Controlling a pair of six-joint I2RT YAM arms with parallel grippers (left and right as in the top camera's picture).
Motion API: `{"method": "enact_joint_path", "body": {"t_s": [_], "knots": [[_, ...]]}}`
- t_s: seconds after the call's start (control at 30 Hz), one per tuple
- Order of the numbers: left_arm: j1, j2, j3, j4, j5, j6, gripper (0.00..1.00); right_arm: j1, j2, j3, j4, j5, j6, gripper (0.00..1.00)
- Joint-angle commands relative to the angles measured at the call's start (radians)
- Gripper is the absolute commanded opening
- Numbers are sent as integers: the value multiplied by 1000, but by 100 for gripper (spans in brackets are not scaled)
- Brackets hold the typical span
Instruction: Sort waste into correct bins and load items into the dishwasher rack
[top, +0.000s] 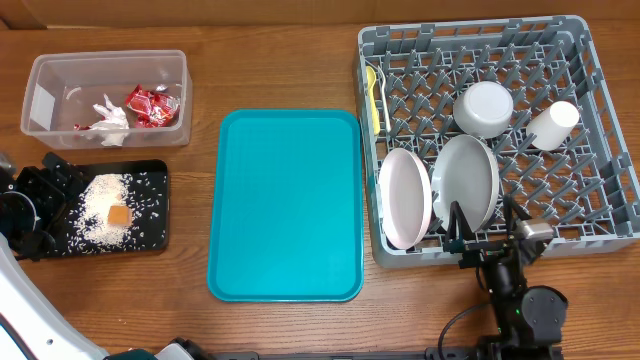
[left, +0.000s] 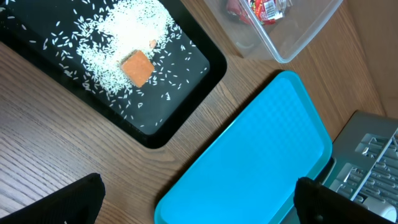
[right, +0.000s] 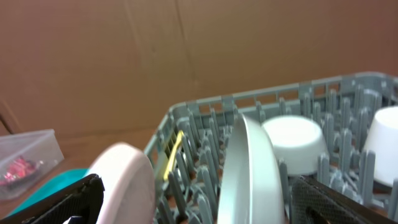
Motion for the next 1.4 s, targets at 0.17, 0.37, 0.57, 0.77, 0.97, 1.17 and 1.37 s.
{"method": "enact_joint_path", "body": {"t_s": [0.17, 0.37, 0.57, 0.77, 0.97, 1.17, 1.37], "knots": [[-9, -1, -5, 0, 11, 23, 100, 6, -12, -28, -21, 25, -58, 100], [-9, -1, -5, 0, 11, 23, 100, 6, -12, -28, -22, 28, -108, 100], [-9, -1, -5, 0, 10, 23, 100, 6, -12, -28, -21, 28, -108, 100], [-9, -1, -5, 0, 11, 23, 100, 6, -12, -28, -21, 28, -108, 100], [-9, -1, -5, 0, 11, 23, 100, 6, -12, -28, -21, 28, -108, 100], [-9, -1, -5, 0, 11, 23, 100, 6, -12, -28, -21, 28, -108, 100], [-9, -1, -5, 0, 11, 23, 100, 6, -12, -28, -21, 28, -108, 100]]}}
